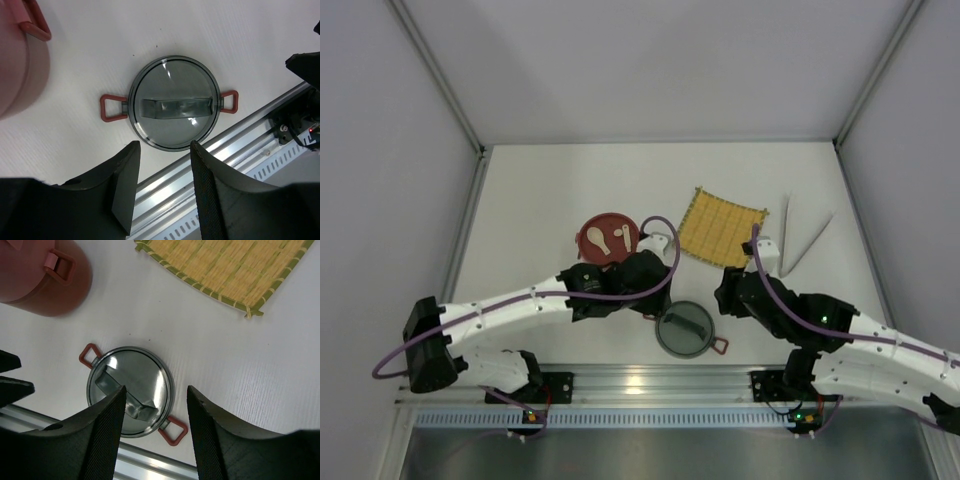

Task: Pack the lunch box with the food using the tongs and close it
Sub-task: Pick up the box lid from the center of the board.

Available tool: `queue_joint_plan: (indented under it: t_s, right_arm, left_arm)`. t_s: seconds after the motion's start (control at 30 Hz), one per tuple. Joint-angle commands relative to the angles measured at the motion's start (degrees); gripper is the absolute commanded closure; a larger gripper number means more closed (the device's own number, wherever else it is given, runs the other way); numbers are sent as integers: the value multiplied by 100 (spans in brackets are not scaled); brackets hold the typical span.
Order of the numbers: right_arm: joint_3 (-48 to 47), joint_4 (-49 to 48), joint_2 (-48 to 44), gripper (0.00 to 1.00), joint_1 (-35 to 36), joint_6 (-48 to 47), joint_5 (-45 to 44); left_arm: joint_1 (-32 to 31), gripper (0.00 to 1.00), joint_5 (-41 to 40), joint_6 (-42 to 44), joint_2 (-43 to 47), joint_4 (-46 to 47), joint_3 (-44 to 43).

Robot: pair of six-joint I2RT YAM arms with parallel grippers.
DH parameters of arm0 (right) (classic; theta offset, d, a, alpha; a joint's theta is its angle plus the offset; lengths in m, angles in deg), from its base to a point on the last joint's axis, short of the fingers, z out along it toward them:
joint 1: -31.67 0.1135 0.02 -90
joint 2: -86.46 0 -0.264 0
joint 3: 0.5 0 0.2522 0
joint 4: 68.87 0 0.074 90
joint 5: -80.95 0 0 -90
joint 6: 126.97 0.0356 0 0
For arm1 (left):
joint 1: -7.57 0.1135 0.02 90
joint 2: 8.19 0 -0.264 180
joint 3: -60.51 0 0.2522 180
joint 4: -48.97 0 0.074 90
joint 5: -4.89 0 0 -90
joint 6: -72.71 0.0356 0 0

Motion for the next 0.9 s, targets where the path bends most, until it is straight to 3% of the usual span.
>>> queue_joint_plan:
  t_s: [0.0,0.13,0.37,0.87]
  right_arm:
    - [-91,190,-131,49,96,109,-210]
    - [-83,130,-219,48,96,-57,-35]
    - [-109,120,-218,47,96,-102,1]
    - [-127,156,-447,47,96,-58,28]
  left_arm:
    - [-90,50,-188,-774,-99,752,131]
    - [-275,50,-565,-1284,-546,718,26]
    - [-1056,51,-1593,-3138,-881,973,271]
    - [-1277,48,-1946,-5116,-1426,577,192]
